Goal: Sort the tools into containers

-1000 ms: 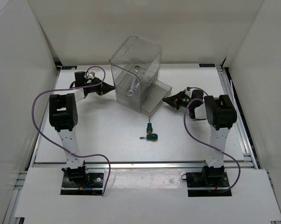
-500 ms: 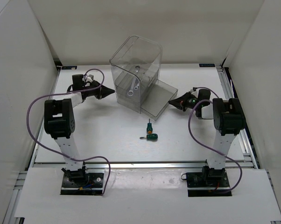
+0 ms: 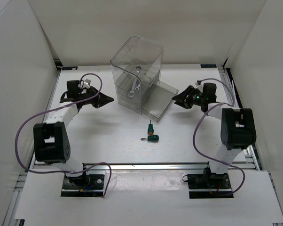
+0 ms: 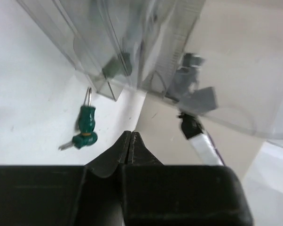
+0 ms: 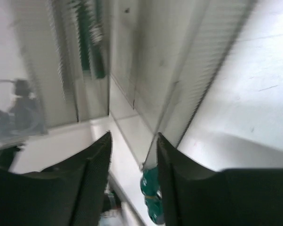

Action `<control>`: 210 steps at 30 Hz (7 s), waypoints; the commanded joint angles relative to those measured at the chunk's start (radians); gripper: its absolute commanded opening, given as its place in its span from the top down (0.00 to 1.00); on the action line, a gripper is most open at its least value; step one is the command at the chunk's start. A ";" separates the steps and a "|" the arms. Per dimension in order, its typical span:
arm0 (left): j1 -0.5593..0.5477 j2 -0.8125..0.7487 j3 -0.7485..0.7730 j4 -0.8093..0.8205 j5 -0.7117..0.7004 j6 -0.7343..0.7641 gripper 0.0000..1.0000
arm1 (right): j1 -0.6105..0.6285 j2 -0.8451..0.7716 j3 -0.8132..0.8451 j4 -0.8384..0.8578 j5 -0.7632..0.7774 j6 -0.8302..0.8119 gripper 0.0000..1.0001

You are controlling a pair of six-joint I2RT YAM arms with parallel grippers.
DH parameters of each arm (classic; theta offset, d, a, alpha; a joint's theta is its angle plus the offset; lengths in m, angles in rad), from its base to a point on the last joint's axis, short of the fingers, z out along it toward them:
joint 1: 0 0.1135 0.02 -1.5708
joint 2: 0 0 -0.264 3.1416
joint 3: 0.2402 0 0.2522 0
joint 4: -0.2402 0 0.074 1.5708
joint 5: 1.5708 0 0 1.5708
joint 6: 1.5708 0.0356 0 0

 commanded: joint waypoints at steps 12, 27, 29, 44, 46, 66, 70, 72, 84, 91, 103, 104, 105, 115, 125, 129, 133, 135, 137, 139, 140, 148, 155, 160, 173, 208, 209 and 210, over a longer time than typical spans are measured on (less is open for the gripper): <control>-0.021 -0.355 -0.098 -0.277 -0.146 0.242 0.74 | 0.533 -0.400 -0.039 -0.605 0.457 -0.720 0.40; -0.021 -0.470 -0.230 -0.271 -0.149 0.225 0.40 | 0.835 -0.354 -0.125 -0.568 0.721 -0.898 0.34; -0.021 -0.473 -0.236 -0.271 -0.149 0.223 0.40 | 0.850 -0.330 -0.113 -0.567 0.767 -0.939 0.34; -0.021 -0.455 -0.264 -0.222 -0.124 0.185 0.39 | 0.872 -0.185 0.022 -0.640 0.801 -1.018 0.36; -0.021 -0.455 -0.265 -0.219 -0.120 0.183 0.39 | 0.872 -0.149 0.021 -0.654 0.758 -1.001 0.40; -0.021 -0.421 -0.283 -0.157 -0.100 0.137 0.39 | 0.780 -0.553 -0.012 -0.765 0.880 -0.681 1.00; -0.021 -0.403 -0.285 -0.127 -0.094 0.107 0.38 | 0.630 -0.498 0.127 -0.710 0.881 -0.573 1.00; -0.021 -0.387 -0.283 -0.108 -0.088 0.098 0.38 | 0.529 -0.382 0.216 -0.739 0.789 -0.527 1.00; -0.021 -0.289 -0.237 -0.010 -0.045 0.027 0.33 | 0.384 0.195 0.805 -0.906 0.548 -0.456 0.97; -0.021 -0.225 -0.182 0.002 -0.038 0.001 0.31 | 0.381 0.293 0.846 -0.888 0.554 -0.462 0.69; -0.018 -0.139 -0.159 0.045 -0.002 -0.093 0.20 | 0.382 0.232 0.877 -0.918 0.644 -0.505 0.29; -0.021 -0.139 -0.158 0.039 -0.002 -0.093 0.20 | 0.381 0.206 0.828 -0.905 0.672 -0.521 0.29; -0.021 -0.139 -0.159 0.039 -0.002 -0.093 0.19 | 0.387 0.141 0.788 -0.882 0.672 -0.536 0.29; -0.021 -0.151 -0.171 -0.010 -0.014 -0.068 0.18 | 0.558 -0.185 0.321 -0.753 0.581 -0.579 0.48; -0.021 -0.177 -0.201 -0.111 -0.038 -0.001 0.01 | 0.663 -0.090 0.392 -0.970 0.657 -0.432 0.35; -0.018 -0.194 -0.213 -0.120 -0.045 0.007 0.01 | 0.663 -0.020 0.465 -1.053 0.628 -0.389 0.35; -0.021 -0.215 -0.233 -0.114 -0.045 0.002 0.01 | 0.666 0.057 0.533 -1.102 0.597 -0.364 0.36; -0.021 -0.228 -0.239 -0.114 -0.042 0.002 0.01 | 0.663 0.100 0.560 -1.133 0.586 -0.358 0.36; -0.018 -0.234 -0.241 -0.111 -0.045 0.002 0.01 | 0.663 0.143 0.585 -1.170 0.586 -0.349 0.36; -0.021 -0.240 -0.241 -0.107 -0.041 -0.001 0.01 | 0.657 0.164 0.591 -1.182 0.577 -0.343 0.36; -0.021 -0.240 -0.242 -0.108 -0.041 -0.001 0.01 | 0.657 0.171 0.591 -1.185 0.569 -0.340 0.36; -0.021 -0.246 -0.254 -0.090 -0.029 -0.018 0.01 | 0.639 0.257 0.591 -1.185 0.507 -0.352 0.67; -0.021 -0.237 -0.257 -0.071 -0.015 -0.042 0.01 | 0.642 0.103 0.585 -1.182 0.529 -0.393 1.00; -0.021 -0.203 -0.241 -0.035 -0.008 -0.071 0.01 | 0.631 -0.062 0.616 -1.191 0.649 -0.392 1.00; -0.021 -0.151 -0.213 0.008 -0.011 -0.100 0.01 | 0.430 0.253 0.931 -1.204 0.560 -0.407 0.92; 0.151 0.379 0.436 -0.096 -0.161 0.136 0.01 | 0.106 0.121 0.585 -0.980 0.387 -0.279 1.00; 0.145 0.398 0.495 -0.114 -0.195 0.148 0.01 | 0.100 0.155 0.585 -0.960 0.346 -0.263 1.00; 0.139 0.416 0.522 -0.114 -0.201 0.171 0.01 | 0.085 0.170 0.582 -0.949 0.323 -0.248 1.00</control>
